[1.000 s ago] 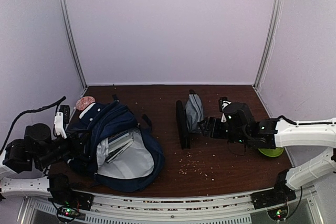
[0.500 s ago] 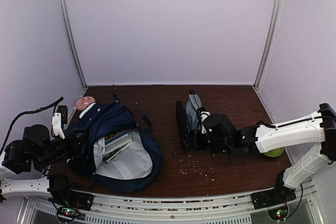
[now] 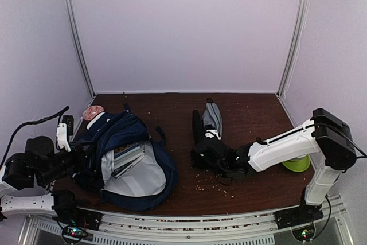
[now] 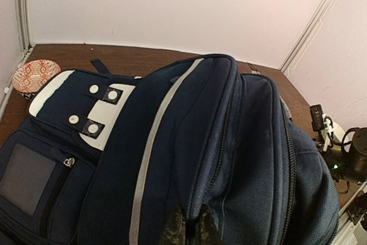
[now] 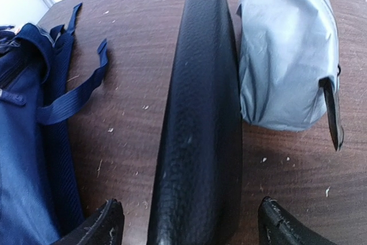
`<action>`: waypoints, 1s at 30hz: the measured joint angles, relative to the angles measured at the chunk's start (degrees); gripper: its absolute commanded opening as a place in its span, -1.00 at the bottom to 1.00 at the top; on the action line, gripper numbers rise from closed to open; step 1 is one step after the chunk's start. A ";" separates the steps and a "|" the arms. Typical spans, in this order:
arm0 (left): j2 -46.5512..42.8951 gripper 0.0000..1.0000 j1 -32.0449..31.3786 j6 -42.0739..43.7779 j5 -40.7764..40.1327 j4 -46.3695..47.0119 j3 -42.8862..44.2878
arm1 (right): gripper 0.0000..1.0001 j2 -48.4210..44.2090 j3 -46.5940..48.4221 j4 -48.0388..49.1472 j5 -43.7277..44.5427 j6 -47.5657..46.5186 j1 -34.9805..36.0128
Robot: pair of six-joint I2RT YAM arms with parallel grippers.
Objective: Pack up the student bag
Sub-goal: Pick up the stationery from the center of the board.
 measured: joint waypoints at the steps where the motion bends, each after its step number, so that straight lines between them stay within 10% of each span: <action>1: 0.02 -1.00 0.00 0.00 -0.02 -0.02 0.00 | 0.51 0.66 0.55 -0.07 0.66 0.07 -0.02; 19: 0.02 -1.00 0.00 0.09 -0.07 -0.28 0.26 | -1.00 -2.36 -2.23 -0.85 1.62 -3.06 -0.13; 30: 0.63 -1.00 0.07 3.15 -1.22 -4.15 4.52 | -1.00 -30.45 -8.72 -8.28 -16.98 -6.01 0.04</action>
